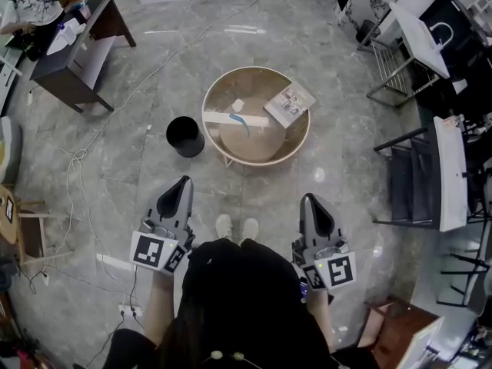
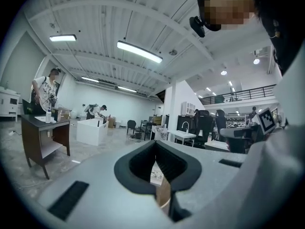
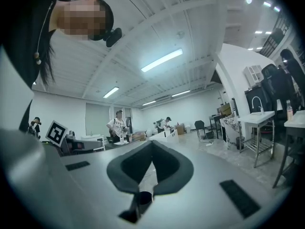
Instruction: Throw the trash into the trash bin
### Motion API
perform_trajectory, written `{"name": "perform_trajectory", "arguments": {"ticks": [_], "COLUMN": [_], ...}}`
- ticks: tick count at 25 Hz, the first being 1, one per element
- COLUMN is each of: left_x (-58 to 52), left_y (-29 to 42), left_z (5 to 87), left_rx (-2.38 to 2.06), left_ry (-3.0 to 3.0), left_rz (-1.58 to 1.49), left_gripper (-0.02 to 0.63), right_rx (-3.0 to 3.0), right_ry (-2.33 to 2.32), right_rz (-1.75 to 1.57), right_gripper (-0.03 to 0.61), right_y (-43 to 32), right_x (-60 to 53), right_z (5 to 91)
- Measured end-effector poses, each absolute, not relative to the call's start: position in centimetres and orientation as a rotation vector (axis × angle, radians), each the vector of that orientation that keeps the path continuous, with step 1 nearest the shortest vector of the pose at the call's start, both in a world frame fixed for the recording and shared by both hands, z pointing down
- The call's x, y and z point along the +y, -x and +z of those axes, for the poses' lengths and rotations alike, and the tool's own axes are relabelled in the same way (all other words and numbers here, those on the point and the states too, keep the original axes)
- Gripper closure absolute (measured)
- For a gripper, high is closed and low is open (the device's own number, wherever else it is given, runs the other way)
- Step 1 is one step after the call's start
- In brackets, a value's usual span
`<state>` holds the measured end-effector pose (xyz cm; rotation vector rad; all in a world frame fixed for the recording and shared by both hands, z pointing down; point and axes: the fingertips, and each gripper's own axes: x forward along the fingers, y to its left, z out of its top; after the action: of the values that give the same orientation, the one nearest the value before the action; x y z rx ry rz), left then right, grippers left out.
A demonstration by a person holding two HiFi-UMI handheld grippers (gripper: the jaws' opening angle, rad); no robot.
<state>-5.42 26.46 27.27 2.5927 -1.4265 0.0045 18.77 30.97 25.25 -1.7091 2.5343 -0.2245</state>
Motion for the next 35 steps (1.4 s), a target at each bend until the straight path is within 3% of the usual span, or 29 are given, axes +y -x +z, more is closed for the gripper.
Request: {"name": "perform_trajectory", "arguments": {"ticks": [11,16,27,31,35], "left_x": [26.4,26.2,23.5,19.8,14.3], "left_y": [8.6,9.3,8.7,8.3,7.9], "left_z": [28.8,30.8,35.2,38.6,43.6], "left_rx": [-1.368,-1.291,-1.192,-1.165,-1.188], "left_ry": [-2.594,-2.567,-2.472,-2.375,-2.275], "left_rz": [-0.014,-0.036,0.042,0.086,0.183], "left_gripper": [0.609,0.609,0.606,0.546,0.546], "right_rx": [2.675,2.706,2.825,2.914,3.045], "right_ry": [1.736,1.796,1.809,1.810,1.823], "right_rz": [-0.300,-0.297,-0.465,-0.528,-0.527], "right_gripper": [0.576,0.532,0.511,0.495,0.495], "right_y": [-13.7,-12.6,-12.3,-12.3,-12.7], "right_x": [29.3,29.2,25.1,21.0,16.0], "right_z": [28.4,30.1,36.2,40.7,45.8]}}
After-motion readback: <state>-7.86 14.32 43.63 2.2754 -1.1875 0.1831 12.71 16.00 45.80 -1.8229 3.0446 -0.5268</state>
